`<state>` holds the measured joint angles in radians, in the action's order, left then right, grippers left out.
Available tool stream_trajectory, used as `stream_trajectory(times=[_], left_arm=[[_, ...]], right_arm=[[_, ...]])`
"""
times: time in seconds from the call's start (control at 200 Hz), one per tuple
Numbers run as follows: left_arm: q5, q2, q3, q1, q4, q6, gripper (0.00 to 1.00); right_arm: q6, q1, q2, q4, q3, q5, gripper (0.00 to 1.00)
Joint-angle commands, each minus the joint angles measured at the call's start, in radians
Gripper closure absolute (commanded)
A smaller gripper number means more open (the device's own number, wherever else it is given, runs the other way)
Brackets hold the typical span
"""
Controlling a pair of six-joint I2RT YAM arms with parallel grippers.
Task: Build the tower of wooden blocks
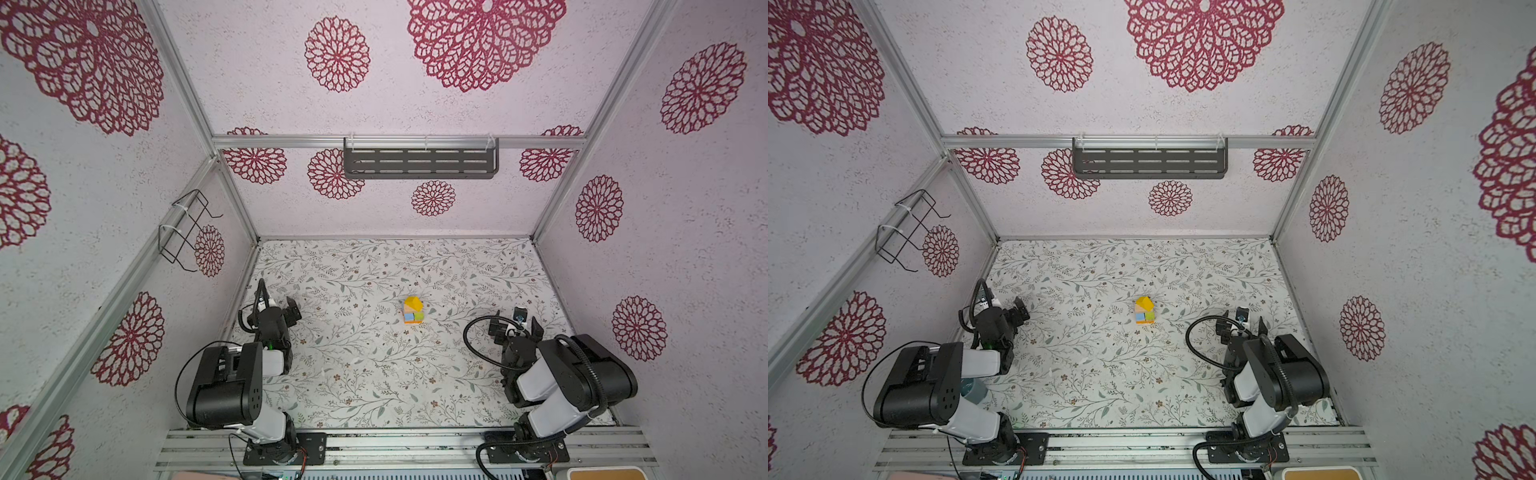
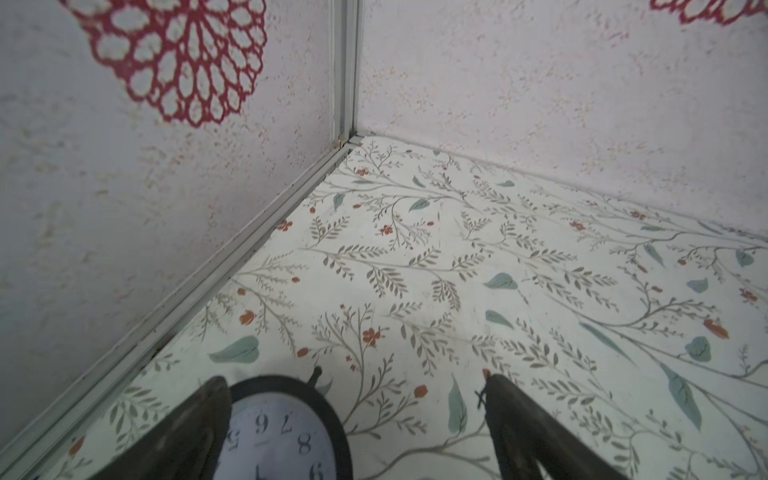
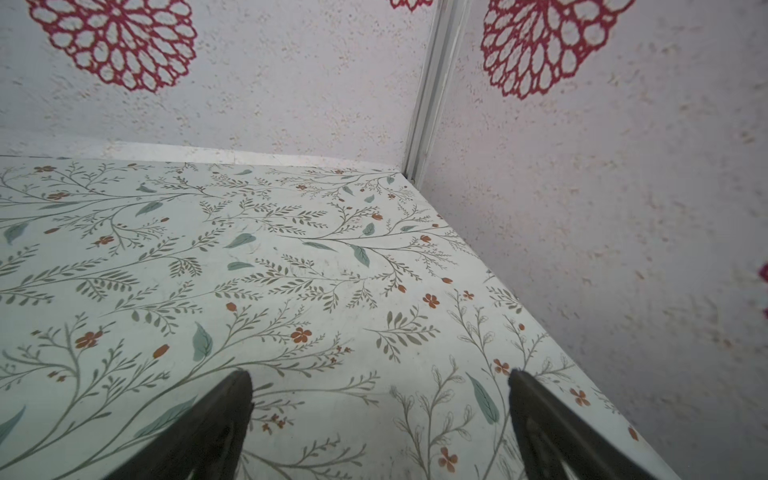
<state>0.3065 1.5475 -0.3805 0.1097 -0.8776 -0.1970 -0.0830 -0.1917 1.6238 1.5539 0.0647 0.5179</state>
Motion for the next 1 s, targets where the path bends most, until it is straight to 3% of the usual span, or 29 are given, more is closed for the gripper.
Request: stream_trajectory(times=[0.0, 0.24, 0.991], left_arm=[[-0.031, 0.001, -0.041, -0.01, 0.006, 0.057, 0.03], [-0.051, 0.006, -0.043, 0.0, 0.004, 0.052, 0.03], [-0.052, 0.005, -0.041, 0.001, -0.002, 0.053, 0.03]], right_arm=[[-0.005, 0.011, -0.011, 0.083, 0.025, -0.029, 0.01], [0.107, 0.112, -0.081, -0.323, 0.18, -0.137, 0.01], [0.114, 0.127, -0.083, -0.321, 0.176, -0.153, 0.01]])
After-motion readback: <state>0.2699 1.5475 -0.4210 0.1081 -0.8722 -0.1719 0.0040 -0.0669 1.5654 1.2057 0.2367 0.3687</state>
